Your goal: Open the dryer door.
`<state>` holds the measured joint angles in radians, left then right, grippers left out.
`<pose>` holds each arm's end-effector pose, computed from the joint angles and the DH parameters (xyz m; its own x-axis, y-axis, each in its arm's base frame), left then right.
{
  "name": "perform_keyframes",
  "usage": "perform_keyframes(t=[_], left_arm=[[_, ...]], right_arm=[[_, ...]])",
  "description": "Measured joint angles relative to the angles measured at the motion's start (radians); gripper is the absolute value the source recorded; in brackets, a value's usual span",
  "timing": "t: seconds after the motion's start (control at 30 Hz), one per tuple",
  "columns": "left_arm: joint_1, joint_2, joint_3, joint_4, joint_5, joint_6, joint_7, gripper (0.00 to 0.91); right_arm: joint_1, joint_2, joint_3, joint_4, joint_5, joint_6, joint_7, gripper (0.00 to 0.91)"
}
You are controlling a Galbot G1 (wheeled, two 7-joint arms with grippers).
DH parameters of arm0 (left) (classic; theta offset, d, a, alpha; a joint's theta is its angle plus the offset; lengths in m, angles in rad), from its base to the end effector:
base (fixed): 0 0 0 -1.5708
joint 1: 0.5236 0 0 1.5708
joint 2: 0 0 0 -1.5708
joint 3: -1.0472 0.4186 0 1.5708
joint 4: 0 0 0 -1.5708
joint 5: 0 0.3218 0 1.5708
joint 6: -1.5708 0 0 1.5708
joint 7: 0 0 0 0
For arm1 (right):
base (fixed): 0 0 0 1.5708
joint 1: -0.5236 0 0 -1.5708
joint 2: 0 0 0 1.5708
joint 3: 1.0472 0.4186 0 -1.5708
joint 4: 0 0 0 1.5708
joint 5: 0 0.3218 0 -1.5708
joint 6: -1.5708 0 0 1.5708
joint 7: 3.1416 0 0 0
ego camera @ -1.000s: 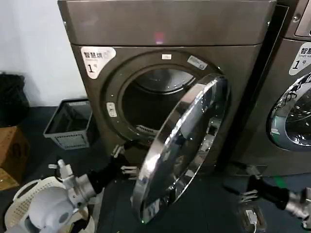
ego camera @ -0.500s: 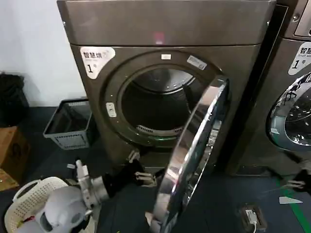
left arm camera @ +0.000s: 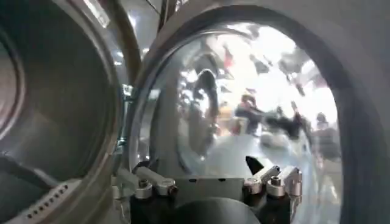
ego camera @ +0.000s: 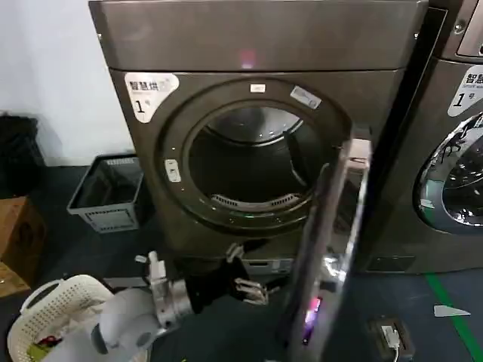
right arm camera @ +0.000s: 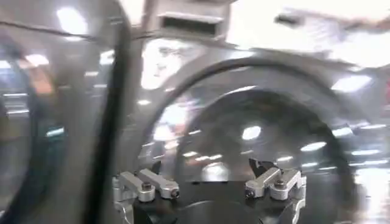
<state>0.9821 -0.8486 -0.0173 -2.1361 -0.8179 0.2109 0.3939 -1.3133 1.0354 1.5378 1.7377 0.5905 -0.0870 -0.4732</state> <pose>0.2548 0.0639 -0.2558 -0.4007 0.9157 -0.0305 0.9078 0.3924 -0.1478 0.1153 -0.4180 -0.2145 -0.9168 0.2535 -0.3087 0.3036 0.9444 -0.1262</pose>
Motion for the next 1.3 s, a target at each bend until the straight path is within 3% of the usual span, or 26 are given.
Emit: perform_keyframes(t=[0.17, 0.33, 0.67, 0.97, 1.3], left_arm=[[-0.077, -0.013, 0.083, 0.029, -0.016, -0.008, -0.007, 0.907], [-0.148, -0.034, 0.16, 0.06, -0.025, -0.018, -0.008, 0.907], [-0.266, -0.094, 0.303, 0.135, -0.028, -0.036, -0.013, 0.907], [-0.357, -0.181, 0.42, 0.227, -0.01, -0.047, -0.011, 0.907], [-0.442, -0.286, 0.514, 0.345, -0.029, -0.062, -0.017, 0.907]], right_arm=[[-0.003, -0.023, 0.049, -0.004, -0.013, -0.036, 0.139, 0.907], [-0.017, -0.045, 0.098, -0.015, -0.089, -0.053, 0.232, 0.907], [-0.052, -0.069, 0.201, -0.015, -0.241, -0.084, 0.272, 0.907], [-0.084, -0.084, 0.314, 0.013, -0.299, -0.145, 0.313, 0.907], [-0.118, -0.1, 0.442, 0.033, -0.425, -0.139, 0.313, 0.907]])
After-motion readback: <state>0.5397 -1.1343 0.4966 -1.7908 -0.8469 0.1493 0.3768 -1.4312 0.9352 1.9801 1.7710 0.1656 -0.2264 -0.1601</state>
